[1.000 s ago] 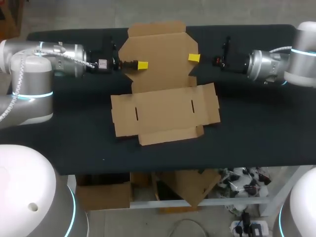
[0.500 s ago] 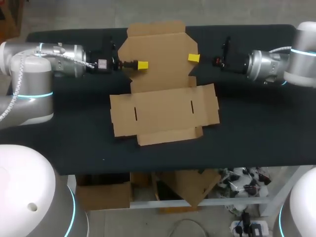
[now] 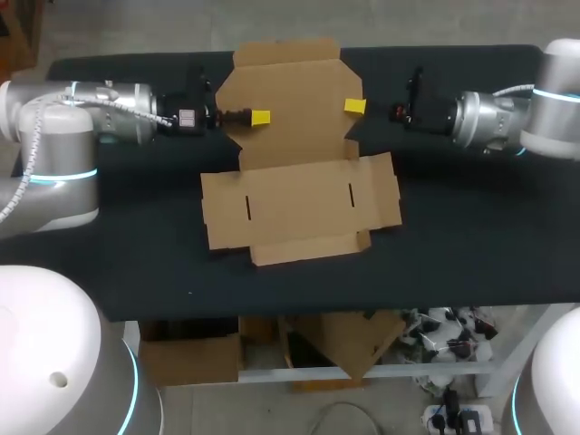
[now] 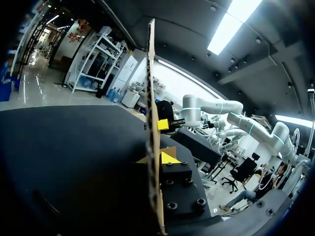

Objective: Assemble the packaging by folding the flat box into shape, placing the metal phone stand inside, and closing the box properly

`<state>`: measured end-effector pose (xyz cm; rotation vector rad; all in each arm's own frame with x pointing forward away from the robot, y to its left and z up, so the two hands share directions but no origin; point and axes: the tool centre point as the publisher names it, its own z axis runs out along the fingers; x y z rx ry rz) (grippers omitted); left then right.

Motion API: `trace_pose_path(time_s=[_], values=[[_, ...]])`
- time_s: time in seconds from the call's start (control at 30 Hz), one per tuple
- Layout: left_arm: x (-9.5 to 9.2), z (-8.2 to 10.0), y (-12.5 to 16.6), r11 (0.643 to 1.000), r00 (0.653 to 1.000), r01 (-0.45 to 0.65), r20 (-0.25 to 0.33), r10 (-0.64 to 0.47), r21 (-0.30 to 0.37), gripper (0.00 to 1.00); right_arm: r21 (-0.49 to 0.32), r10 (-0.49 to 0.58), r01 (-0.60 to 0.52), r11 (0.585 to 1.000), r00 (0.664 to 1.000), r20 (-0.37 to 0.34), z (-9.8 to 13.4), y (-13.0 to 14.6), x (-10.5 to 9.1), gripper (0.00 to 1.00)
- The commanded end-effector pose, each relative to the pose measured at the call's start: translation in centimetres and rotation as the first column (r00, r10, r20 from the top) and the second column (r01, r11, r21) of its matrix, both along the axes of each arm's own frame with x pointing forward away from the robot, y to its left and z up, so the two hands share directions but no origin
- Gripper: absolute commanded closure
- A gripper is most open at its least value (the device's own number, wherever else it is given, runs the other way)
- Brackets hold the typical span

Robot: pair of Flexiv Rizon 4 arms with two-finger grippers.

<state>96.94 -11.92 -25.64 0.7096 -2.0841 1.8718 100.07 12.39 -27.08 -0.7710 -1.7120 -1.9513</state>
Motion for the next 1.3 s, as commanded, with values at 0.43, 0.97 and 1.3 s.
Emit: trace_pose_path(time_s=[0.43, 0.97, 1.3], values=[[0.6, 0.3, -0.2, 1.0, 1.0, 0.025, 0.005, -0.025, 0.004, 1.0, -0.057, -0.066, 0.066, 0.996, 0.998, 0.002, 1.1, -2.0, -1.5, 0.31], [1.3, 1.3, -1.4, 0.999, 0.998, 0.044, 0.038, -0.044, -0.002, 1.0, -0.141, -0.265, 0.261, 0.955, 0.964, -0.016, 0.9, -8.4, -6.0, 1.0], [1.8, 2.1, -2.2, 0.999, 0.997, 0.054, 0.059, -0.054, -0.007, 1.0, -0.201, -0.321, 0.323, 0.925, 0.946, 0.042, 1.5, -10.2, -8.9, 1.0]])
